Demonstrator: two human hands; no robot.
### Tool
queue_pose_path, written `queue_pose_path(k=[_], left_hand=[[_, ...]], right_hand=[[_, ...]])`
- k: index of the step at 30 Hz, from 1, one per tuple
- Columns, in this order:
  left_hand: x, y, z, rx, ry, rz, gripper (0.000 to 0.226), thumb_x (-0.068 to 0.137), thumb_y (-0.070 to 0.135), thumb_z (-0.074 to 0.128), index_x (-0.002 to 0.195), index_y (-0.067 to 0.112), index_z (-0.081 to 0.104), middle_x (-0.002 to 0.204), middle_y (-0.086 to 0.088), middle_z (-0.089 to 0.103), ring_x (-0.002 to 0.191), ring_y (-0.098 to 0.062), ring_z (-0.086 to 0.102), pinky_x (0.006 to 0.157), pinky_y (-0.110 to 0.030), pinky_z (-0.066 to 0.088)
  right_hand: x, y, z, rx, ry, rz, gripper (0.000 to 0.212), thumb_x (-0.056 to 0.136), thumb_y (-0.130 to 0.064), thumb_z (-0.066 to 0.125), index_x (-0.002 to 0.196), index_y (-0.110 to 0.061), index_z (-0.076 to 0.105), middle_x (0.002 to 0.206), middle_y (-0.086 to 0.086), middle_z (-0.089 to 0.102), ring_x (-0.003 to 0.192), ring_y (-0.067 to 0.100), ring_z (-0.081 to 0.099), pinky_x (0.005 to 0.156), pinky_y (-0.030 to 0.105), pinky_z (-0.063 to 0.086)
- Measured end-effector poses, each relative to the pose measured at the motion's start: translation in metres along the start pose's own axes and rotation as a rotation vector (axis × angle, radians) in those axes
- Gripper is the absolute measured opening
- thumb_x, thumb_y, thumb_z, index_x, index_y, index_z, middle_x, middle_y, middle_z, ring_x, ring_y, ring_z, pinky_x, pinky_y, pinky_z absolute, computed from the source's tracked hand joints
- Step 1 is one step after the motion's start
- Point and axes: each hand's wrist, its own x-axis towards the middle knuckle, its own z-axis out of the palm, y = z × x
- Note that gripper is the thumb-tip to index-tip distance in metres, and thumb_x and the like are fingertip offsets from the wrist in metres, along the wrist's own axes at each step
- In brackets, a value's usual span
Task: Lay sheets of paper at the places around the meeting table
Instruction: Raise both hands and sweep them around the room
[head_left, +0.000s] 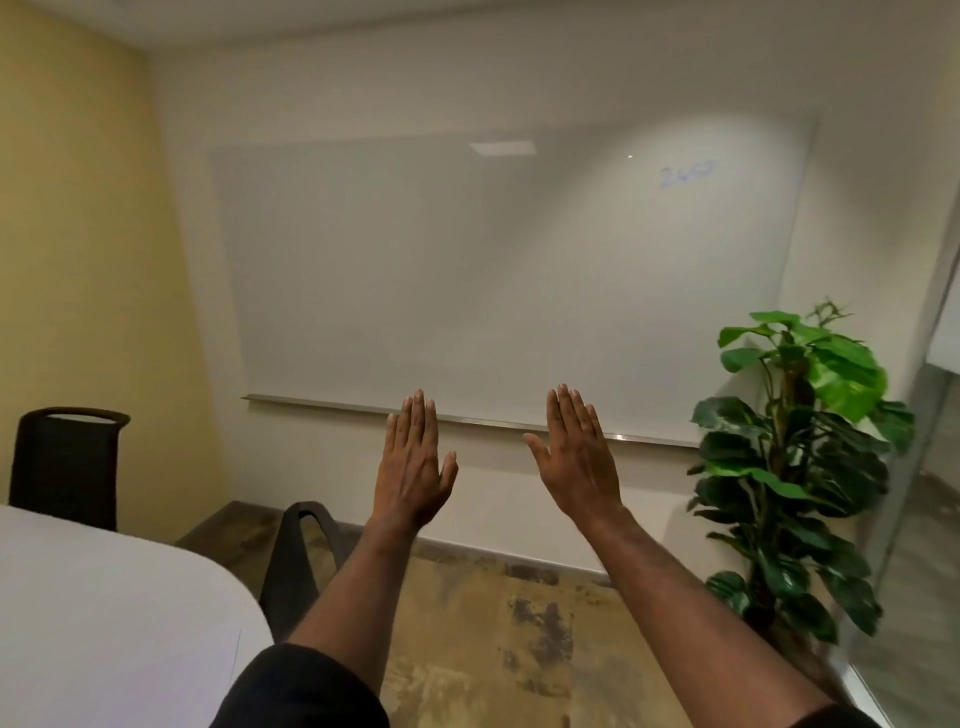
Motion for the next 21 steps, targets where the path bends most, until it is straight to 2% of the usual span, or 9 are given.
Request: queue_pose_path(k=[12, 17, 21], left_hand=[[0.194, -0.109, 0.153, 0.135, -0.014, -0.109, 0.078, 0.102, 0.042, 0.030, 0.156, 0.004, -0.011, 0.166, -0.015, -0.016, 0.154, -0.026, -0.014, 0.127, -0.046, 0.001], [0.277, -0.164, 0.211, 0.172, -0.025, -0.201, 0.077, 0.102, 0.042, 0.031, 0.156, 0.004, -0.009, 0.166, -0.015, -0.015, 0.154, -0.026, -0.013, 0.127, -0.047, 0.003], [0.319, -0.207, 0.237, 0.213, 0.012, -0.255, 0.078, 0.097, 0.046, 0.019, 0.156, 0.002, -0.004, 0.166, -0.016, -0.010, 0.155, -0.027, -0.009, 0.127, -0.047, 0.003]], right_hand=[[0.222, 0.029, 0.226, 0.149, -0.016, -0.086, 0.072, 0.104, -0.049, 0.035, 0.157, -0.004, 0.017, 0.166, 0.016, 0.016, 0.155, 0.027, 0.011, 0.127, 0.041, 0.009], [0.328, 0.022, 0.319, 0.230, -0.076, -0.166, 0.074, 0.104, -0.052, 0.028, 0.158, -0.005, 0.011, 0.167, 0.013, 0.010, 0.156, 0.025, 0.005, 0.127, 0.038, 0.003], [0.397, 0.002, 0.372, 0.269, -0.071, -0.245, 0.074, 0.104, -0.053, 0.027, 0.158, -0.006, 0.010, 0.167, 0.013, 0.008, 0.156, 0.024, 0.003, 0.127, 0.037, 0.000]])
